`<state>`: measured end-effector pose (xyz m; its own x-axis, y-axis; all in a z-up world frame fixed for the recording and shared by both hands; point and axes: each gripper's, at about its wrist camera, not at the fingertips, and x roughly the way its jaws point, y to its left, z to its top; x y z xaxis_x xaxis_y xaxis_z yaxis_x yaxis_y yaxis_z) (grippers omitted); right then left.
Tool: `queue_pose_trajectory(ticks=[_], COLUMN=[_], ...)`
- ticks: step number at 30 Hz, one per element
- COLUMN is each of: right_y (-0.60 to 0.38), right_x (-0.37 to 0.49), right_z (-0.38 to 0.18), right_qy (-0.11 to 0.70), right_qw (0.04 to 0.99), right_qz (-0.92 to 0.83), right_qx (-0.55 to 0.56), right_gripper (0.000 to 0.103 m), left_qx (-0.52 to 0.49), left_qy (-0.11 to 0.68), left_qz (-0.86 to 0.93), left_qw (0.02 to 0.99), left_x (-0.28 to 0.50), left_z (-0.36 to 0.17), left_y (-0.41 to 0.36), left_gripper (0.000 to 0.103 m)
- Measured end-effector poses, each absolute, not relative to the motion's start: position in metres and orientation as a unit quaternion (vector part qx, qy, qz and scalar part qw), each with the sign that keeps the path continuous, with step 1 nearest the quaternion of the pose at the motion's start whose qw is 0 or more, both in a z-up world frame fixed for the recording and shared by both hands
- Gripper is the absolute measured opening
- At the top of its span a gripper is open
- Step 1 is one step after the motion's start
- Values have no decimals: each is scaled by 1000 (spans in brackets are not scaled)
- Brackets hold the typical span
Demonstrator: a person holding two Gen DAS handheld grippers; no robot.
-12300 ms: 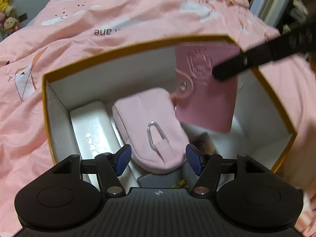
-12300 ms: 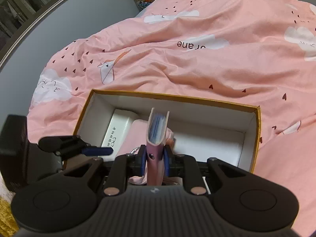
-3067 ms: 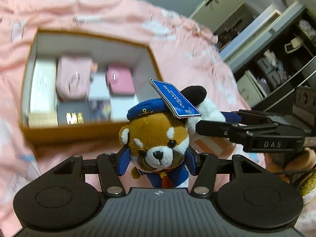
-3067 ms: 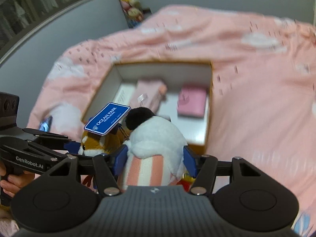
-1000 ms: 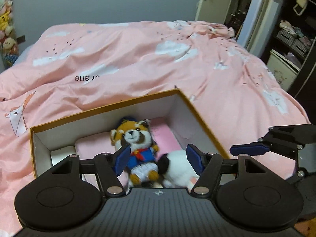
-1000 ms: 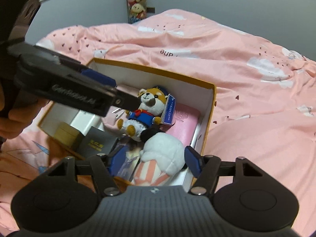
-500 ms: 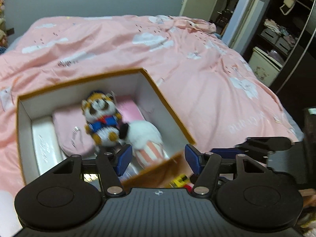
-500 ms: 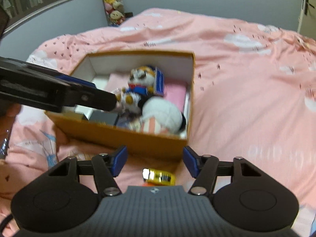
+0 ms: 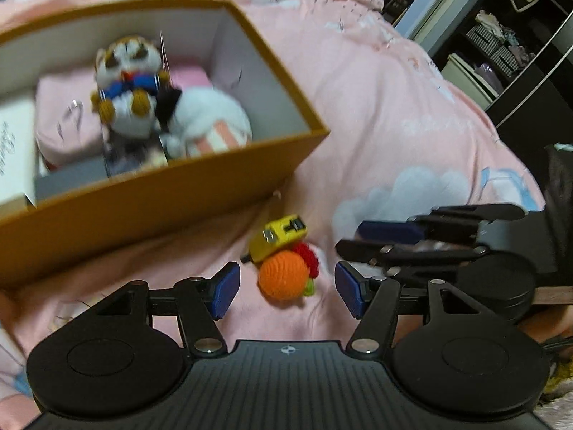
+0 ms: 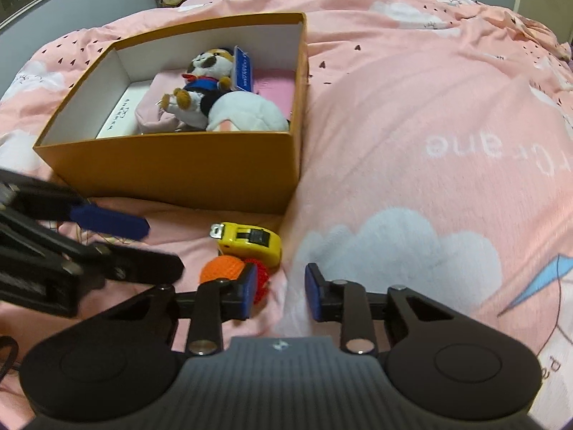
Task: Organize objects
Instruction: 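Grasp the orange crocheted ball with the left tool while the right grasps the yellow tape measure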
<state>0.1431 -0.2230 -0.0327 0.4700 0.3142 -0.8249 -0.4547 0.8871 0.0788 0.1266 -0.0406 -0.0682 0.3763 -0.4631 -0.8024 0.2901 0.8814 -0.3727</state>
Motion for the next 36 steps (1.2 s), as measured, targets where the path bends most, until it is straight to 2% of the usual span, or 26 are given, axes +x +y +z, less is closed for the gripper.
queue_pose_trajectory(ticks=[5, 12, 17, 18, 20, 22, 24, 28, 31, 36], right_y=[-230, -233, -234, -232, -228, -226, -224, -212, -200, -183], right_x=[145, 144, 147, 147, 148, 150, 152, 154, 159, 166], right_z=[-41, -40, -40, -39, -39, -39, -38, -39, -45, -59], right_qy=[466, 442, 444, 444, 447, 449, 451, 452, 459, 466], right_qw=[855, 866, 859, 858, 856, 855, 854, 850, 845, 841], right_qz=[217, 231, 253, 254, 256, 256, 258, 269, 273, 268], right_qx=[-63, -48, -31, -32, -39, -38, -30, -36, -42, -60], right_gripper=[8, 8, 10, 11, 12, 14, 34, 42, 54, 60], left_qx=[-92, -88, -86, -91, -93, -90, -81, -78, -79, -68], left_qy=[519, 529, 544, 546, 545, 541, 537, 530, 520, 509], left_qz=[-226, -218, -215, -218, -216, -210, -200, -170, -145, -93], left_qw=[819, 815, 806, 804, 805, 809, 815, 827, 838, 853], left_x=[130, 137, 139, 139, 137, 132, 124, 109, 107, 105], left_z=[-86, -101, -110, -112, -110, -105, -97, -82, -71, -75], left_y=[-49, -57, -61, -60, -58, -52, -45, -22, -10, 9], left_gripper=[71, 70, 57, 49, 49, 48, 48, 47, 47, 47])
